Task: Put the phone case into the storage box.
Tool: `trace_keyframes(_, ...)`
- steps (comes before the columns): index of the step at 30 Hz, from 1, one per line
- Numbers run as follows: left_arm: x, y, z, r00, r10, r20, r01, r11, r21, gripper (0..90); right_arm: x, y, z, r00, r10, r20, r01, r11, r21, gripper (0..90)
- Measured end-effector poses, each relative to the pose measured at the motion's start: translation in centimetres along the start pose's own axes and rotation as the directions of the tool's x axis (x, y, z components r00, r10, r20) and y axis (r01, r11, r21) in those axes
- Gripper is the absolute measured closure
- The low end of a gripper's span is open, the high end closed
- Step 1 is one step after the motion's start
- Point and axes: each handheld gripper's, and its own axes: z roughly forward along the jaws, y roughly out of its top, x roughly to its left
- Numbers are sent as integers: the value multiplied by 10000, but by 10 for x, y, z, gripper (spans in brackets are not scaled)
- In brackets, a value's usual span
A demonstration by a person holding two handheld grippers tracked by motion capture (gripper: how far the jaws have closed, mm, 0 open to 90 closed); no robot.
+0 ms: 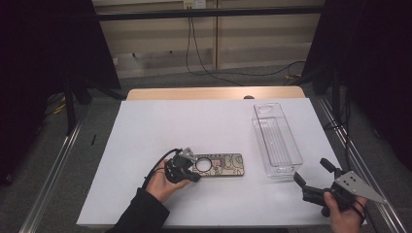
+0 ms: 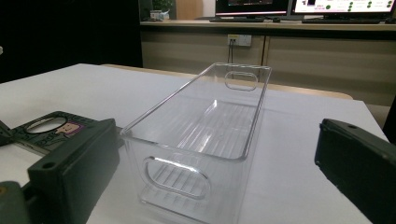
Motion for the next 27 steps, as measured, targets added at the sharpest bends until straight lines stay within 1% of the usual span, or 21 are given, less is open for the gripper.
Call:
trace_keyframes(1,0,0,0,9999,-107,-20,106,9999,-75,900,0,0,0,10000,-2,2,2,10000,-2,0)
trace_keyframes(4,2,0,0,9997,-166,-163,164,9998,-101,900,0,0,0,10000,25,9,-25,10000,-1,0)
trace_keyframes(6,3,0,-1,9998,-81,-161,80,9999,-63,900,0,0,0,10000,-9,-2,9,10000,3,0)
trace_keyframes(7,3,0,0,9997,-122,-200,120,9999,-111,900,0,0,0,10000,-15,0,15,10000,1,0)
trace_keyframes(9,3,0,0,9995,-63,-299,61,10000,-68,900,0,0,0,10000,11,18,-11,10000,-7,0)
trace_keyframes(11,3,0,0,9994,-75,-325,73,10000,-66,900,0,0,0,10000,18,22,-18,10000,-5,0)
trace_keyframes(12,3,0,0,9994,-147,-329,143,9998,-140,900,0,0,0,10000,2,14,-2,10000,-2,0)
trace_keyframes(13,4,0,0,9994,-186,-307,182,9998,-115,900,0,0,0,10000,-18,4,18,10000,10,0)
trace_keyframes(15,5,0,-1,9992,-166,-359,162,9998,-113,900,0,0,0,10000,-17,0,17,10000,12,0)
trace_keyframes(16,8,0,0,9987,-324,-393,315,9992,-240,900,0,0,0,10000,-17,4,17,10000,12,0)
trace_keyframes(19,12,0,0,9983,-449,-369,438,9986,-307,900,0,0,0,10000,-22,13,22,10000,36,0)
trace_keyframes(20,14,1,0,9984,-322,-471,310,9992,-262,900,0,0,1,10000,-37,7,37,10000,31,0)
trace_keyframes(21,13,1,1,9977,-469,-496,450,9983,-375,900,0,0,1,10000,-32,3,32,10000,36,0)
trace_keyframes(24,14,2,0,9977,-340,-588,323,9990,-295,900,0,0,1,10000,-31,14,31,10000,17,0)
trace_keyframes(25,14,2,1,9970,-453,-624,429,9983,-395,900,0,0,1,10000,-33,12,33,10000,14,0)
trace_keyframes(27,15,2,0,9969,-384,-691,364,9989,-296,900,0,0,1,10000,-55,9,55,10000,29,0)
